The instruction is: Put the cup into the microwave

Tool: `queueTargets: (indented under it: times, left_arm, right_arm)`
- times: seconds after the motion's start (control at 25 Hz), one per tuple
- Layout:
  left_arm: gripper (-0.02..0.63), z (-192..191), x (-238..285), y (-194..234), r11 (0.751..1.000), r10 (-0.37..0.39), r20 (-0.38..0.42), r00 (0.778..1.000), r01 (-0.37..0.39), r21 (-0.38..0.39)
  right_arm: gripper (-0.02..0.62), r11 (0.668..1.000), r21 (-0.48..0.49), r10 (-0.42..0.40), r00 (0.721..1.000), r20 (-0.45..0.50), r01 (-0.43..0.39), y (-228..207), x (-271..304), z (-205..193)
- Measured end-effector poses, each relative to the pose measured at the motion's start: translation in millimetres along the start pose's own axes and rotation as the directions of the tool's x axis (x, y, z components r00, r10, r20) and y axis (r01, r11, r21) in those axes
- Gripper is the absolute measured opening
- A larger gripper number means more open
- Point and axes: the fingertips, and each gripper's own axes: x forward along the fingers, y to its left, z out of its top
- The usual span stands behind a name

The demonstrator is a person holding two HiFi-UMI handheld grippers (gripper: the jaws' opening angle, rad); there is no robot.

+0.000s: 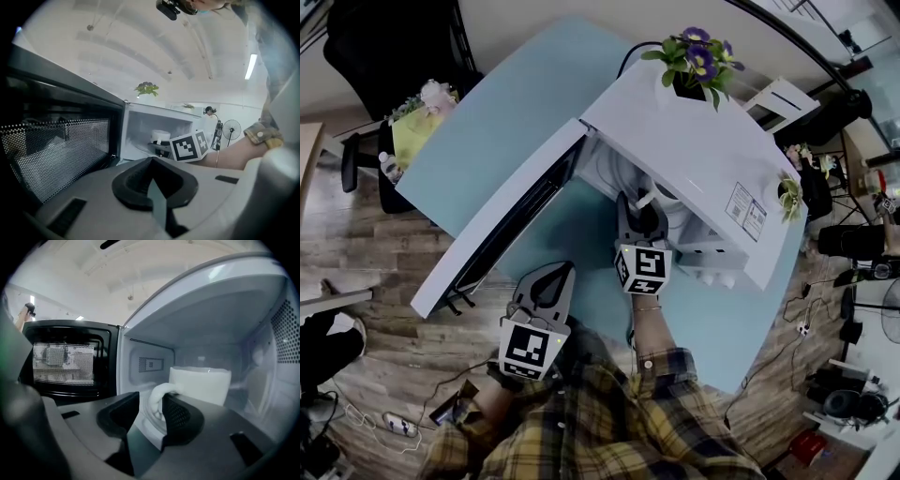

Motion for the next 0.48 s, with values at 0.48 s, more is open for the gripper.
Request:
queueTargets:
  times: [0.48]
  left_arm:
    - [-0.008,2.7,0.6,5.8,1.000,0.008,0.003,1.000,-0.008,0.006]
  right_arm:
    - [0.227,0.997,0.016,-0.075,0.997,0.012,0.075,-3.8,-16.1,-9.5]
